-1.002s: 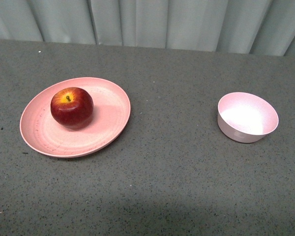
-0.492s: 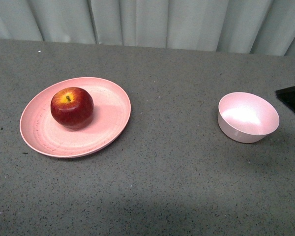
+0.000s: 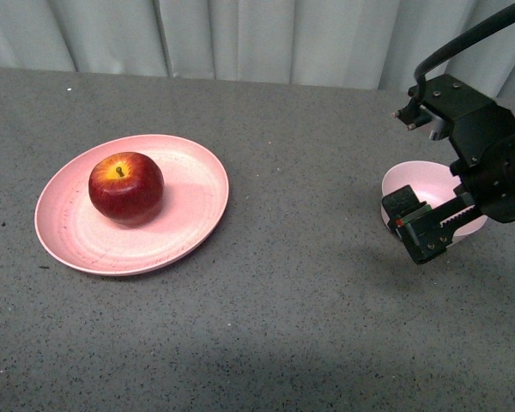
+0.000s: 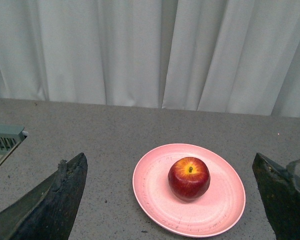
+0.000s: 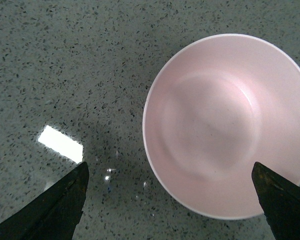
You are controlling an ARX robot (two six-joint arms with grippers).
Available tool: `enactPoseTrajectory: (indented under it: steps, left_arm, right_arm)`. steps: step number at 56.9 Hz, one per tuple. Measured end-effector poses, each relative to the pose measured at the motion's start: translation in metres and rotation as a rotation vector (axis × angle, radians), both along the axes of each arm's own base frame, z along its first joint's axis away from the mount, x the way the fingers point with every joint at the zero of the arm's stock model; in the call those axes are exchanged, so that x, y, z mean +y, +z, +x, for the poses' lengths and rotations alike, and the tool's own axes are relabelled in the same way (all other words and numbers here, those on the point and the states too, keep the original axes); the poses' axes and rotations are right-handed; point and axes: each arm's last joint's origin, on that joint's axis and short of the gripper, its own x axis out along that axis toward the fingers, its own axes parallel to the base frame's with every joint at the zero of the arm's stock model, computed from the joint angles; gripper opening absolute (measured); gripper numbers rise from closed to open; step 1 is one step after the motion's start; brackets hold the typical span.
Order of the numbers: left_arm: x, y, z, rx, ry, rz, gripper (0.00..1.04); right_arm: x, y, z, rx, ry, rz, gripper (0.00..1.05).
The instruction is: Move apple from plate to bowl
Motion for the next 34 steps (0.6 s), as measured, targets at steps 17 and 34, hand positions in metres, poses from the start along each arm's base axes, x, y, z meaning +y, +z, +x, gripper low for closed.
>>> enactPoseTrajectory:
  steps: [17, 34]
  left_arm:
    - [0.0, 0.0, 0.0, 0.0, 0.0, 0.0, 0.98]
    - [0.0, 0.0, 0.0, 0.0, 0.0, 0.0, 0.98]
  right_arm:
    - [0.011, -0.015, 0.024, 0.047, 0.01, -0.029, 0.95]
    - [0.015, -0.022, 0.03, 0.072, 0.014, -0.044, 0.67]
